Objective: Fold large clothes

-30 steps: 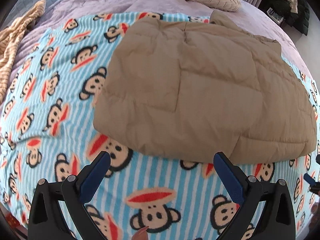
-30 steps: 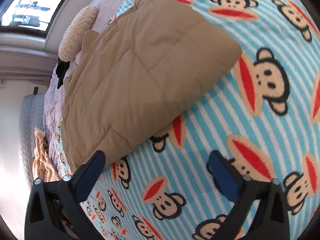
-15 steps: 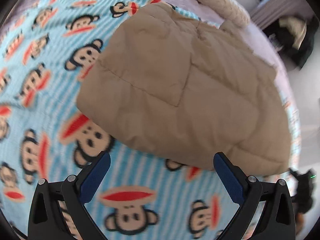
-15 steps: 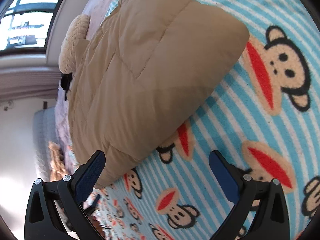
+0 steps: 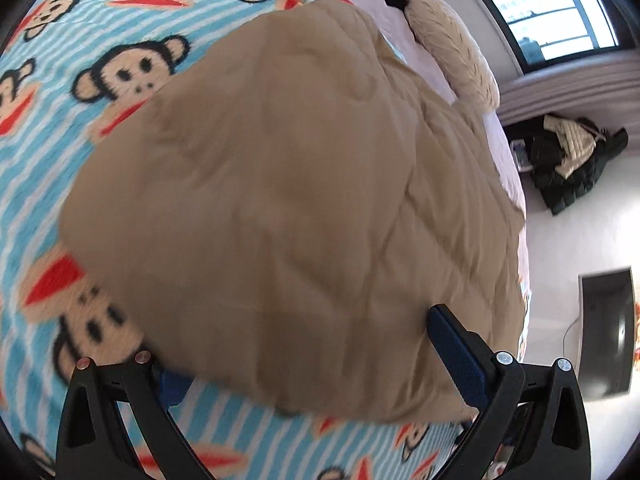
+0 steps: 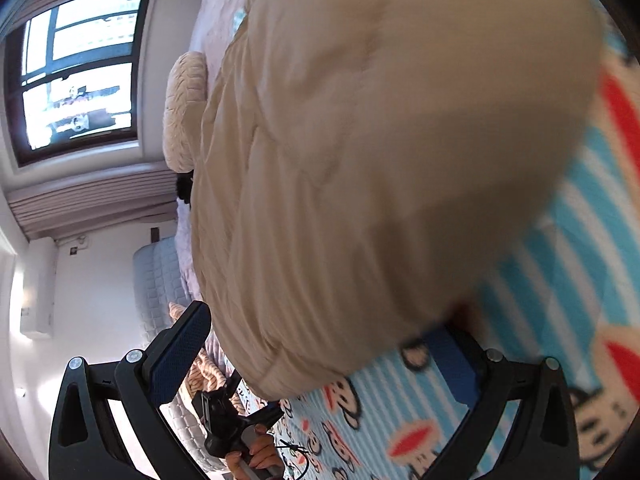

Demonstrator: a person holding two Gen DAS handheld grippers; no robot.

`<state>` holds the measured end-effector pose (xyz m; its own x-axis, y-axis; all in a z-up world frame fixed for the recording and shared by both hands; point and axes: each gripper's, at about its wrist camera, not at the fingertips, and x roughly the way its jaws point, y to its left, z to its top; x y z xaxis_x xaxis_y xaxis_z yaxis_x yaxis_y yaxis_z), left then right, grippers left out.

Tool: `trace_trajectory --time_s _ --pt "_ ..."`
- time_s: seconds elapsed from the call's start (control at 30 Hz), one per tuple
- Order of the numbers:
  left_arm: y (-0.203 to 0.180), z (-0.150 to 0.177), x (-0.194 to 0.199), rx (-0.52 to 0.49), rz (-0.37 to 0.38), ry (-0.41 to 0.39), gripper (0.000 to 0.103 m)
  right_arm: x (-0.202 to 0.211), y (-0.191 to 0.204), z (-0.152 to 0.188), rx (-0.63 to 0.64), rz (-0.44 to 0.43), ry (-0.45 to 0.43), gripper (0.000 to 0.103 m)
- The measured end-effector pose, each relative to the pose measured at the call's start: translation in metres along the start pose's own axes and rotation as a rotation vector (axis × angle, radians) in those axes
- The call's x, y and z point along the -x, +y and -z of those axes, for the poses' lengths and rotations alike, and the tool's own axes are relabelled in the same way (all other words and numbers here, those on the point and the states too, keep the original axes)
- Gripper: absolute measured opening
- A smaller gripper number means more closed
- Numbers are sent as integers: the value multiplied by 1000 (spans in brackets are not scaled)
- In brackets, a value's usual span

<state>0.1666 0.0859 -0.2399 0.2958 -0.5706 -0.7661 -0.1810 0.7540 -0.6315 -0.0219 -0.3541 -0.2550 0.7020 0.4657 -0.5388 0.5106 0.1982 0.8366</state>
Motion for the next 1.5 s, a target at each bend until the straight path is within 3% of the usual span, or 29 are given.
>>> trace_trajectory --time_s 0.2,0.27,0.3,0.33,0.37,0.4,0.43,0.53,0.7,0.93,1.2,1.33,1.5 --pt "2 -25 -23 50 -10 -45 103 -29 9 -14 29 -8 -8 103" --pt "2 -29 -25 65 -19 -53 93 -30 8 -15 7 -13 -21 103" --pt "2 -31 -25 64 -22 -57 75 -29 6 -14 -3 -16 -25 101" --pt "2 -34 -27 69 -4 -56 56 -28 4 -14 -11 -5 -25 89" --pt "3 -36 -25 75 17 -55 46 -27 2 -14 -23 17 -22 76" --pt "4 -36 -21 73 34 -57 33 -27 -1 -15 -39 7 -13 54" --pt "-1 -36 -15 45 28 -70 27 -26 -4 -15 -52 -14 -11 42" --pt "-28 -31 1 -100 -23 -109 19 -20 0 -11 -41 -49 -23 26" --pt "-58 -20 36 -289 -24 -147 17 -1 15 2 21 -75 -19 22" --pt "-55 15 81 -424 -54 -117 17 33 14 47 38 -53 -10 22" --pt "-1 106 125 -338 -75 8 17 75 -31 113 -34 -3 46 22" --pt "24 142 135 -280 -96 34 18 92 -56 129 -72 1 69 23" --pt "45 163 127 -234 -219 43 29 89 -65 123 -71 47 94 34"
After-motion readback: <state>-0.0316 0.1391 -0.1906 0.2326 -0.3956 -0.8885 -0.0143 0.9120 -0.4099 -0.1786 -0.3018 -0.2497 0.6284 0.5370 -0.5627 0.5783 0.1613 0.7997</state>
